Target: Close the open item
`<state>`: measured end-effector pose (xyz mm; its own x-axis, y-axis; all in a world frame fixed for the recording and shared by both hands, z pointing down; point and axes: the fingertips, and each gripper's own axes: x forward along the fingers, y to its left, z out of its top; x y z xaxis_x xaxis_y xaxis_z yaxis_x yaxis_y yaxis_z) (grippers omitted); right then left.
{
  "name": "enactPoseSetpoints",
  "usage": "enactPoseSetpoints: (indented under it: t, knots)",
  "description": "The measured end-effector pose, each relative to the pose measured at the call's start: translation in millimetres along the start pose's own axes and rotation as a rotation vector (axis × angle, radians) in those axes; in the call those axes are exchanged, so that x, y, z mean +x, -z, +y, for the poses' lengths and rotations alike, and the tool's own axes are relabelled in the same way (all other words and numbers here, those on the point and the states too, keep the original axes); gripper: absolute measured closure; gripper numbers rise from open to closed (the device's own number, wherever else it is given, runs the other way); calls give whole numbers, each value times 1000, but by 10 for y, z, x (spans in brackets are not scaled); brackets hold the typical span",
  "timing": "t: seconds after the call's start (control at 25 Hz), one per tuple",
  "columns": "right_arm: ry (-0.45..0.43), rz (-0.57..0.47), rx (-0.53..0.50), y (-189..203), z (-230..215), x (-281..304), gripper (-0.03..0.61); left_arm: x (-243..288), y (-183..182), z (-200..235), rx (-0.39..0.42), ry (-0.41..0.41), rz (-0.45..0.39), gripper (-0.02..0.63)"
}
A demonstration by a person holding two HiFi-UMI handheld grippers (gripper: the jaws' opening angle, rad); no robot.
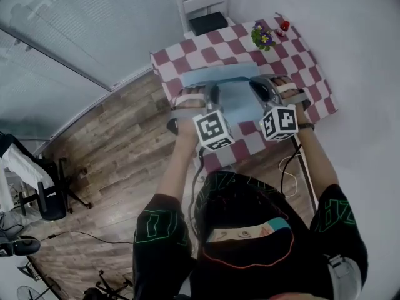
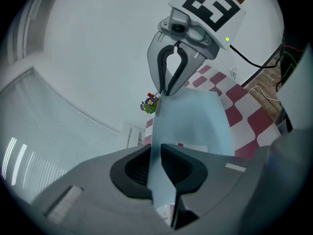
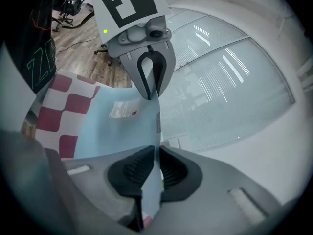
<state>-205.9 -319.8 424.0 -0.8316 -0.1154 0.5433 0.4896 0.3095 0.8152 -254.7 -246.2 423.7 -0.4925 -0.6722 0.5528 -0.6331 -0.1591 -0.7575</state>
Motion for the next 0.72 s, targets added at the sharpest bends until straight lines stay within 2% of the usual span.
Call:
enactPoseSetpoints:
  t: [0.4, 0.72]
  knots:
    - [-99, 7, 1, 121, -34, 560, 538, 491, 245, 52, -37, 100, 28, 545]
    - [-170, 24, 13, 186, 24, 873, 535, 782, 354, -11, -70, 165, 11, 538]
